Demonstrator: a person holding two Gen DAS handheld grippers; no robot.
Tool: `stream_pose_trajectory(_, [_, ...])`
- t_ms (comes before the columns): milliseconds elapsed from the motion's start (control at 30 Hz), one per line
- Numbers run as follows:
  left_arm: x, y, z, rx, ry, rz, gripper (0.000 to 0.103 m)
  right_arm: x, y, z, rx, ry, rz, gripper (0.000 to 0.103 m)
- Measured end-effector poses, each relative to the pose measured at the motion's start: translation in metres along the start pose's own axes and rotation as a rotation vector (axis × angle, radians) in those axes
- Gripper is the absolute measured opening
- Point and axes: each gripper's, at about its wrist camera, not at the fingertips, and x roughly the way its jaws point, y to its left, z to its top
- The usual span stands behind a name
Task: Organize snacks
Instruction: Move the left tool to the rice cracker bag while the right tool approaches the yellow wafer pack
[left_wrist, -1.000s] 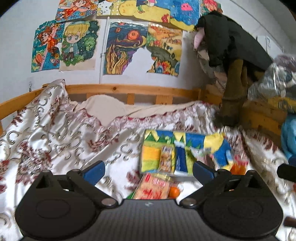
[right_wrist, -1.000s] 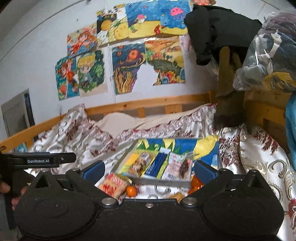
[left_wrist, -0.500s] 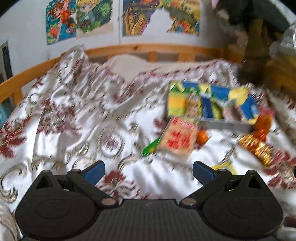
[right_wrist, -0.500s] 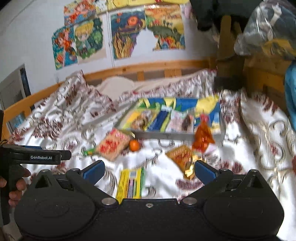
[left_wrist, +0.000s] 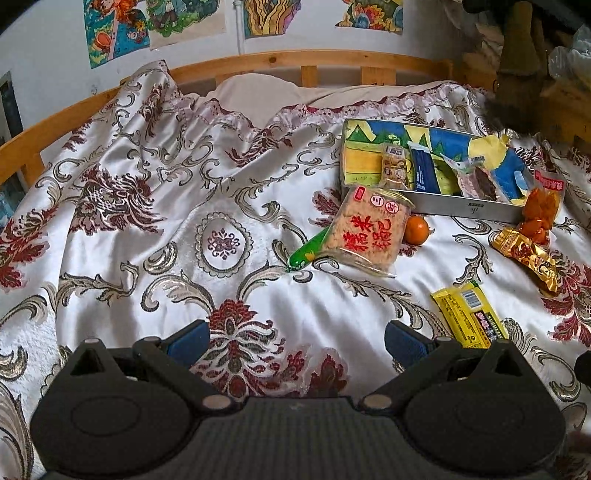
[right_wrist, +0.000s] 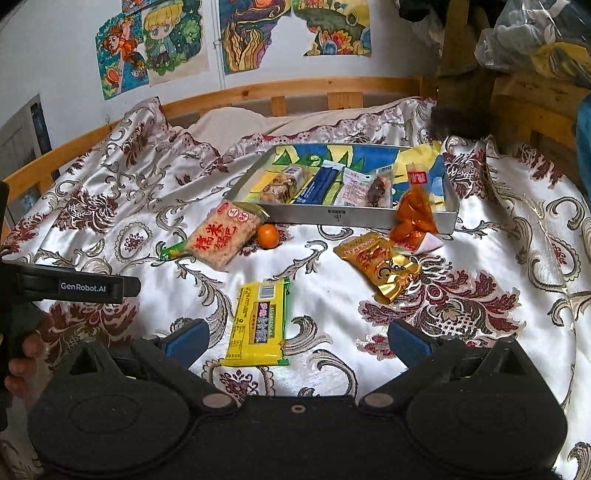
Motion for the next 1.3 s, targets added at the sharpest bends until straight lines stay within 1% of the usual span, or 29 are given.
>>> stream_pose_trajectory(267, [0.006,0.001,-0.002,-0.001,0.023,-0.008,0.103,0.008,-0.003,0.0,0.014,0.02,-0.004,0.102])
stream_pose_trajectory(433, [0.011,0.003,-0.003,-0.01,0.041,-0.018,0.103,0.016,-0.001,-0.002,0.032,0.06,-0.006,0.102])
stream_pose_trajectory(533, [0.014,0.004,-0.002,-0.009,0.034,-0.028,0.103,0.021,0.001,-0.003,0.03,0.077,-0.018,0.102])
stream_pose_trajectory(700, [0.018,0.005,0.002,-0.01,0.011,-0.017,0.103,0.027,0.003,-0.003,0.024,0.09,-0.029,0.102])
stream_pose_trajectory(900, [0.028,0.004,0.001,-0.016,0.02,-0.033,0.103,0.037,0.004,-0.001,0.034,0.102,-0.037,0.102])
stream_pose_trajectory(1033, [0.032,0.0,0.004,0.001,-0.003,-0.054,0.103,0.041,0.005,0.0,0.042,0.101,-0.041,0.102])
stream_pose_trajectory(1200, [0.045,-0.006,0.01,0.049,-0.058,-0.063,0.103,0.045,0.007,0.0,0.049,0.065,-0.036,0.102])
stream_pose_trajectory(1300, [0.054,-0.007,0.016,0.081,-0.079,-0.079,0.103,0.049,0.011,0.0,0.042,0.051,-0.022,0.102])
